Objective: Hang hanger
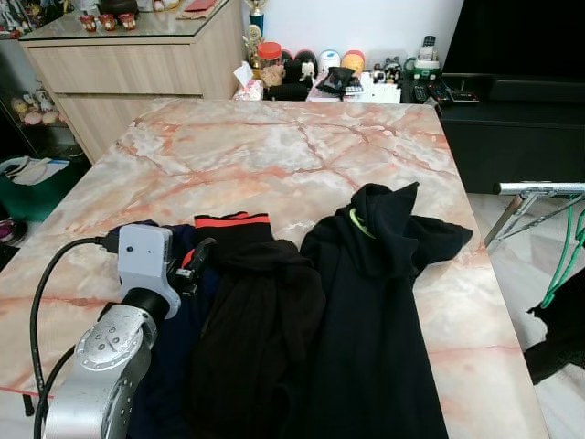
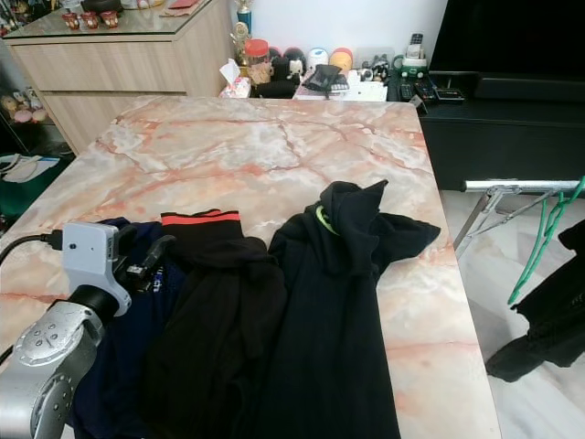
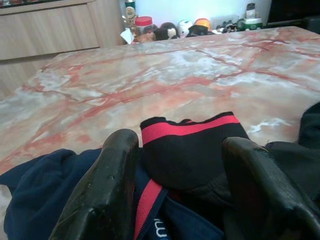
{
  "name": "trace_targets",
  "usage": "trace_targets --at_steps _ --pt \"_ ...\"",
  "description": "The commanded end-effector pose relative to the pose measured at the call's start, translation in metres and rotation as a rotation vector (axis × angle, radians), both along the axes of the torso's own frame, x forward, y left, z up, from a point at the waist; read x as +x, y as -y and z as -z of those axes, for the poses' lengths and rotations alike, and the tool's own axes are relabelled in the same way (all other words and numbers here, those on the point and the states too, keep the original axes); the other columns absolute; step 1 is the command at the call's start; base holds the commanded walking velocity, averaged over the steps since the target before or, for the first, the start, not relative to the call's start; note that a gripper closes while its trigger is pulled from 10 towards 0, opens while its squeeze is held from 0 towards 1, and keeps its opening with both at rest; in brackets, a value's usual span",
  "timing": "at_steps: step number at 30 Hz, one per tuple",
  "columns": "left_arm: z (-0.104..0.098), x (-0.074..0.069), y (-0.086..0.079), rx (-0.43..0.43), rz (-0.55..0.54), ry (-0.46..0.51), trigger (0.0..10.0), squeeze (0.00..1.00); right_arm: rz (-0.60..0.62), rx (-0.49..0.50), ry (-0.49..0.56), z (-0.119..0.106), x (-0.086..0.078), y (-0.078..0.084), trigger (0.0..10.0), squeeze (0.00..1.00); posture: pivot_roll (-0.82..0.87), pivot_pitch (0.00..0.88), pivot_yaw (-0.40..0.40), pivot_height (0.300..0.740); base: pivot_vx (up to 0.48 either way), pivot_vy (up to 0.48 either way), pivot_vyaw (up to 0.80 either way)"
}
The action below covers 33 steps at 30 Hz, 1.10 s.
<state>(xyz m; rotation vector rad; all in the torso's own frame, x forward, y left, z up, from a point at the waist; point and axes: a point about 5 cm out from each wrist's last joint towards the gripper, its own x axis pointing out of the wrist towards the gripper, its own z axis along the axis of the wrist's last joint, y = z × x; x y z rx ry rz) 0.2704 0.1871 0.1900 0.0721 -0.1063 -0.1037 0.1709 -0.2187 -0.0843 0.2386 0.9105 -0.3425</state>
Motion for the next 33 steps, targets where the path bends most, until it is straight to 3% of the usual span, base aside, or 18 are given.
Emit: trace_targets --at_steps 1,5,11,33 --pt "-0.0076 0.0003 -0.0004 -0.013 -0.010 0.034 10.0 0.00 0.027 0.005 -0.006 0.0012 -0.0032 0.0015 10.0 0.00 0.09 0.132 0.025 0.740 0.000 -0.480 0.00" --pt "-0.0091 0.0004 -0.0011 -0.018 -0.014 0.041 10.0 0.00 0.048 0.005 -0.018 0.0019 -0.0045 0.0017 10.0 0.00 0.09 0.133 0.025 0.740 0.000 -0.480 0.00" --pt "-0.0120 0.0007 -0.0037 -0.014 -0.029 0.056 10.0 0.00 0.048 0.008 -0.016 0.0020 -0.0047 0.0016 10.0 0.00 0.09 0.134 0.024 0.740 0.000 -0.480 -0.75" --pt "-0.0123 0.0000 -0.0034 -0.003 -0.034 0.065 10.0 0.00 0.033 0.013 -0.008 0.0016 -0.0038 0.0007 10.0 0.00 0.09 0.124 0.024 0.740 0.000 -0.480 0.00"
